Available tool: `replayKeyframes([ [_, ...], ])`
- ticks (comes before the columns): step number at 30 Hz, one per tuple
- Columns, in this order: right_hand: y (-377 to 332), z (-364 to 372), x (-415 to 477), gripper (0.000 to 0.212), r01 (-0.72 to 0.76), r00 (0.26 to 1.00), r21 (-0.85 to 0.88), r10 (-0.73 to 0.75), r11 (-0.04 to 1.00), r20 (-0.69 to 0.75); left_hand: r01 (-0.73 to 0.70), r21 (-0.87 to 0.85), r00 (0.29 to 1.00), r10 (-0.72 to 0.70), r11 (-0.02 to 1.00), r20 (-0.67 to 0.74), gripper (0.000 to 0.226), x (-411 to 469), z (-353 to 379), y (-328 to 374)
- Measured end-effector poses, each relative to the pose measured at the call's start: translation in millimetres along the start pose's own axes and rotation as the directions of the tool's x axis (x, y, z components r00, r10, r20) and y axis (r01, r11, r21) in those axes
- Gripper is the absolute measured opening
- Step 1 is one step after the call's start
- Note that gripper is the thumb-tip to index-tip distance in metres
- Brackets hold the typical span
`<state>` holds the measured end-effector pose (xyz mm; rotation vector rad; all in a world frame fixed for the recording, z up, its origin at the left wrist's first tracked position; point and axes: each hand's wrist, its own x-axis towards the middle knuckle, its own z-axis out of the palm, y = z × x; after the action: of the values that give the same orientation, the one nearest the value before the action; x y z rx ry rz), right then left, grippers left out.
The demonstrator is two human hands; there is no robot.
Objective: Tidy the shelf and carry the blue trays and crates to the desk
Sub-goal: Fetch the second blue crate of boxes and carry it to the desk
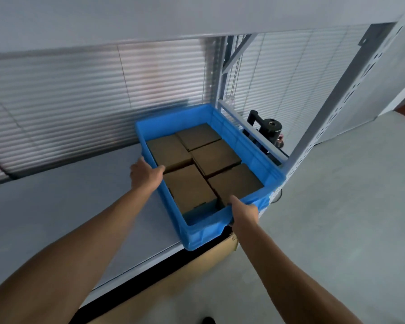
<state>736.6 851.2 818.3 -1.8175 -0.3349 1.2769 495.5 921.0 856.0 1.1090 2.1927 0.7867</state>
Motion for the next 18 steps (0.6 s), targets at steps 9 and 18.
replayKeyframes([
  [9, 28.6, -125.0, -34.3, 0.018, 0.061, 0.998, -0.093, -0.063, 0.994, -0.019, -0.192, 0.423, 0.971, 0.234, 0.885, -0.049, 0.081, 27.9, -7.6, 0.0],
  [18, 27.0, -203.4, -34.1, 0.016, 0.157, 0.987, -0.27, -0.159, 0.95, 0.014, -0.265, 0.476, 0.961, 0.191, 0.839, 0.199, 0.05, 20.1, -5.6, -16.3],
])
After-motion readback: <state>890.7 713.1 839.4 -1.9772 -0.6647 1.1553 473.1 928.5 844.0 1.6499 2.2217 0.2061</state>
